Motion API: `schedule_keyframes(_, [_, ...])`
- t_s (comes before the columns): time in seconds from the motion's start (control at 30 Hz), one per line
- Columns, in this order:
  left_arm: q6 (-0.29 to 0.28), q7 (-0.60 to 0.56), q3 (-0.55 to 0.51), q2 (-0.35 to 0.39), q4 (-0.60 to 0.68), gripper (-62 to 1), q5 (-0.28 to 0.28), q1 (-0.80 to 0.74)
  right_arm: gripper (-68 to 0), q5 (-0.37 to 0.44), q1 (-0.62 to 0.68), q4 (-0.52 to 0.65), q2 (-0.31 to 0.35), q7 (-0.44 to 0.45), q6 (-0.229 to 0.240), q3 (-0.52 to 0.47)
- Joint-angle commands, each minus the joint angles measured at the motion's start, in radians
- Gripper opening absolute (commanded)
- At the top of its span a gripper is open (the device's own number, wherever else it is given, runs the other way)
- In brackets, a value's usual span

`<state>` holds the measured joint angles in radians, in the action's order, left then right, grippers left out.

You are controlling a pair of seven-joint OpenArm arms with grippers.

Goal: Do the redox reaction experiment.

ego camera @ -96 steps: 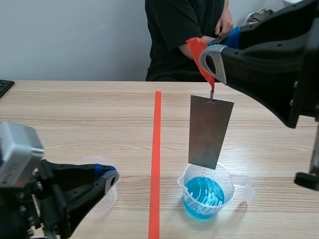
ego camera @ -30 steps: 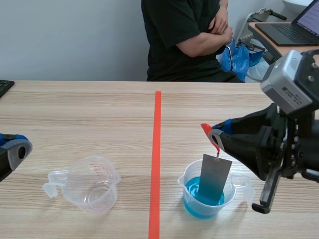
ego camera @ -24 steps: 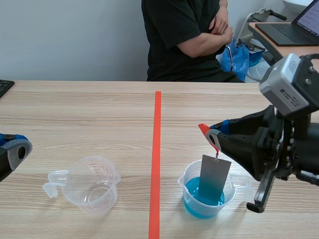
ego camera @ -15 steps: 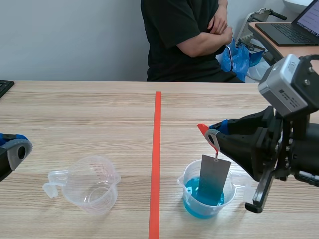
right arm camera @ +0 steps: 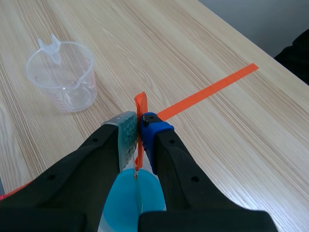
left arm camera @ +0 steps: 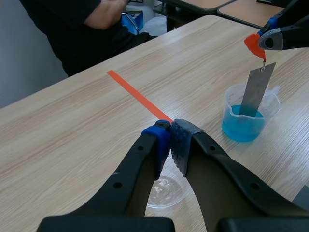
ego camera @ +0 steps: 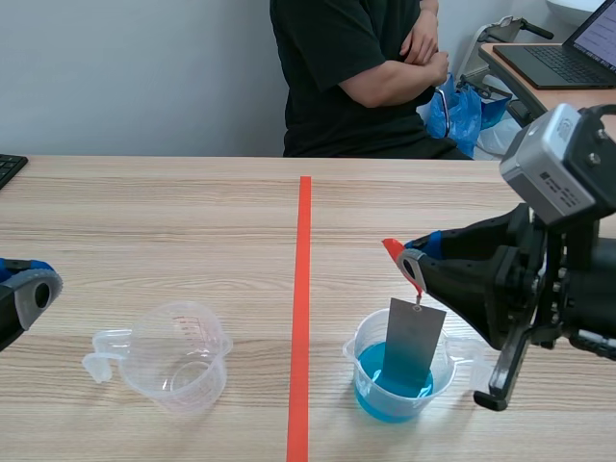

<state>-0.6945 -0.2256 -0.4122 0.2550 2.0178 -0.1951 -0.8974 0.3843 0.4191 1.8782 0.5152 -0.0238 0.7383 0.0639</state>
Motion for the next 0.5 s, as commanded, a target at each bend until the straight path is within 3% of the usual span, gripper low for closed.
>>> schedule_keyframes(0.0, [-0.002, -0.017, 0.007, -0.003, 0.003, -56.7, -0.011, 0.003, -66.0, 0.004, -0.003, 0.035, 0.014, 0.011, 0.007, -0.024])
schedule_keyframes(0.47, [-0.002, -0.017, 0.007, -0.003, 0.003, -56.7, -0.011, 0.003, -66.0, 0.039, 0.064, 0.206, 0.045, -0.038, 0.007, -0.101])
